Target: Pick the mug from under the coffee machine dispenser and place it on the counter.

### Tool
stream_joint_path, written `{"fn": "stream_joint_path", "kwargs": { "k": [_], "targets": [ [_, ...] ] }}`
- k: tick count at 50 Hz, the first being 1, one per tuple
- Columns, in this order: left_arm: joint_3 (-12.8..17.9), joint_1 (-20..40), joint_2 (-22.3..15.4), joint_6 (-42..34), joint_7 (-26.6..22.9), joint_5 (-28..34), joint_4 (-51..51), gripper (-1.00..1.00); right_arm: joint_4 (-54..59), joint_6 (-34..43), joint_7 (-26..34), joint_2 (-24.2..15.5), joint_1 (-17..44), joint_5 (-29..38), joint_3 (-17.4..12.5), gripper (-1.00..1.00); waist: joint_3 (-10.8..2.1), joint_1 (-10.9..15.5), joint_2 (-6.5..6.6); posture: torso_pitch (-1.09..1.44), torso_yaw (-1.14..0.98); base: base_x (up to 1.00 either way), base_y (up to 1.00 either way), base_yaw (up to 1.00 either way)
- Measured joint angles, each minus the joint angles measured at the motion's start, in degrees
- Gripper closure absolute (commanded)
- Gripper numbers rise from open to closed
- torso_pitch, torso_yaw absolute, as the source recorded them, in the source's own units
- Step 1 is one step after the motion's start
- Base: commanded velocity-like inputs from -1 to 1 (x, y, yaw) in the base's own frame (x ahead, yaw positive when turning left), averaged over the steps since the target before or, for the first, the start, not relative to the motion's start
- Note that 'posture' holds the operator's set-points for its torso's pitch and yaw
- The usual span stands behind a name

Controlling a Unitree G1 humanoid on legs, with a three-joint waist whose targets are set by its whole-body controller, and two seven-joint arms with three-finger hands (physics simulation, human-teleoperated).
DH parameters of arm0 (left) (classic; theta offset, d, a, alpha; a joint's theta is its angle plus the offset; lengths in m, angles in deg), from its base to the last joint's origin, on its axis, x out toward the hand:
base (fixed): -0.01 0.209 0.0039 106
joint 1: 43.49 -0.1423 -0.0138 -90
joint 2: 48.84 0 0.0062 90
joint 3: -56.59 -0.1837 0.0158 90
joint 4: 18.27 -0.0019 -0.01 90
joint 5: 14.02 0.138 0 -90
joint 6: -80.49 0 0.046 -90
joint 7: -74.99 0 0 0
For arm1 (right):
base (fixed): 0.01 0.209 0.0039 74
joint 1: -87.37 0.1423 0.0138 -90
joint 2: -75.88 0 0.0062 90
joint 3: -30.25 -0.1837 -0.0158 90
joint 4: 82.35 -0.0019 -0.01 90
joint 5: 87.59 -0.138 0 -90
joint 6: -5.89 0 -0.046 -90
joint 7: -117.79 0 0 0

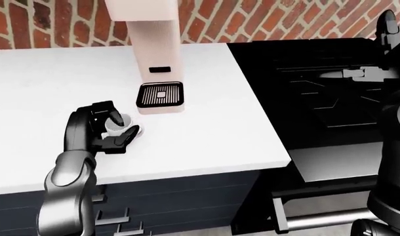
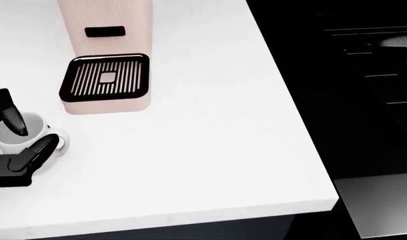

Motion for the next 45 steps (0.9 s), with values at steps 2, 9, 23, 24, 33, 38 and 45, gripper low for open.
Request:
{"fn": "stream_joint_path", "kwargs": {
  "k": [2, 9, 23, 24, 33, 38, 45],
  "targets": [
    [0.03, -0.14, 0.06, 0.22, -0.1, 0.15, -0.01, 0.43, -0.03, 0.0, 0.0, 0.01, -0.03, 0.0, 0.0, -1.0, -0.03, 0.02, 0.04, 0.0, 0.0, 0.0, 0.0, 0.0],
    [-0.22, -0.3, 0.16, -0.09, -0.39, 0.53, -0.6, -0.31, 0.04, -0.06, 0.06, -0.06, 0.08, 0.0, 0.0, -1.0, 0.05, -0.02, 0.04, 0.0, 0.0, 0.0, 0.0, 0.0],
    [-0.21, -0.32, 0.16, -0.8, -0.72, 1.08, -0.51, -0.61, 0.22, -0.11, 0.13, -0.15, 0.11, 0.0, -0.02, -1.0, 0.05, -0.23, 0.04, 0.0, 0.0, 0.0, 0.0, 0.0],
    [-0.19, -0.31, 0.15, -0.81, -0.74, 1.09, -0.49, -0.64, 0.21, -0.11, 0.13, -0.15, 0.12, 0.0, -0.01, -1.0, 0.04, -0.24, 0.05, 0.0, 0.0, 0.0, 0.0, 0.0],
    [0.34, 0.32, -0.19, -2.04, -0.86, 0.7, 0.51, -0.96, 0.1, 0.04, 0.2, -0.19, 0.2, -0.04, 0.04, -1.0, 0.02, -0.31, 0.1, 0.0, 0.0, 0.0, 0.0, 0.0],
    [0.77, 0.73, -0.42, -2.71, -0.84, 0.18, 1.06, -1.0, 0.04, 0.12, 0.21, -0.25, 0.25, -0.01, -0.02, -1.0, -0.02, -0.32, 0.18, 0.0, 0.0, 0.0, 0.0, 0.0],
    [0.92, 0.27, -0.36, -3.14, -0.93, -0.67, 1.17, -1.0, 0.16, 0.0, 0.27, -0.18, 0.16, 0.14, 0.03, -1.0, 0.04, -0.31, 0.18, 0.0, 0.0, 0.0, 0.0, 0.0]
  ]
}}
